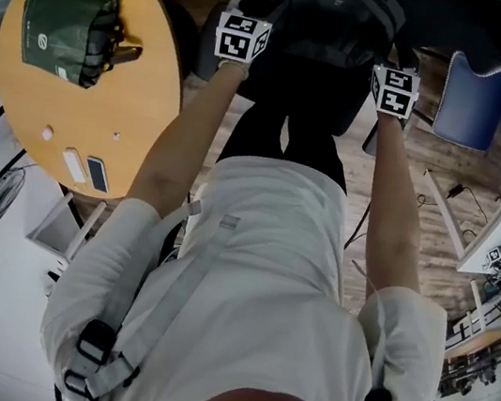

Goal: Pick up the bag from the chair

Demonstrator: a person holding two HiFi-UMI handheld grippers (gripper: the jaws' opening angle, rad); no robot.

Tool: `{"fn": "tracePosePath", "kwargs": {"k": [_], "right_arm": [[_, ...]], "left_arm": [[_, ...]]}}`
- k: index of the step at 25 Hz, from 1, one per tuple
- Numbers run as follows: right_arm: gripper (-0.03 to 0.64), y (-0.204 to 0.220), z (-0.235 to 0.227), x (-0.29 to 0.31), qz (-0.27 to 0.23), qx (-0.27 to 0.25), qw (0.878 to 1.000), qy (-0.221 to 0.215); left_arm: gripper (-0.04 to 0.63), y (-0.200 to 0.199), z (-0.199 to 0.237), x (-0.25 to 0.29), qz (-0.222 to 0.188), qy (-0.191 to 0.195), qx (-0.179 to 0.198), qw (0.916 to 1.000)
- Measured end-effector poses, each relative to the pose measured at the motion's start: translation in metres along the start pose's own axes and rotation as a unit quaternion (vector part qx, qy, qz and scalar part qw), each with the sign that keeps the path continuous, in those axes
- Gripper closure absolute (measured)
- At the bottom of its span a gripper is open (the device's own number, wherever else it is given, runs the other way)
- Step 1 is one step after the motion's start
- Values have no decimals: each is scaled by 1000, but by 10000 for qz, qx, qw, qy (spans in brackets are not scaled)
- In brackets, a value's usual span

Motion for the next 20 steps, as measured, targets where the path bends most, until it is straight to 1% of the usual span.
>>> {"fn": "tracePosePath", "kwargs": {"k": [6,8,14,16,20], "right_arm": [[448,8,-2,9,-19,60,10000,46],[471,8,-2,10,-56,34,9999,98],[521,7,0,14,-10,-24,9999,136],[538,8,-2,13,-12,26,9999,116],[549,8,-1,11,-10,78,9999,62]], "left_arm": [[389,3,-2,13,81,26,-7,10000],[394,4,-2,14,52,11,-13,10000],[478,6,-3,14,-14,65,55,10000],[492,6,-5,13,-8,110,51,9999],[509,8,-7,8,-9,182,-9,9998]]}}
Point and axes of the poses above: the fingertips, and each gripper's own axes: x forward along the fingers, z to its left, y out of its underside, the point moved 6 cm from there along -x, backward along the fingers, and after that the axes turned 3 degrees about -y, right-handed, at the moved point
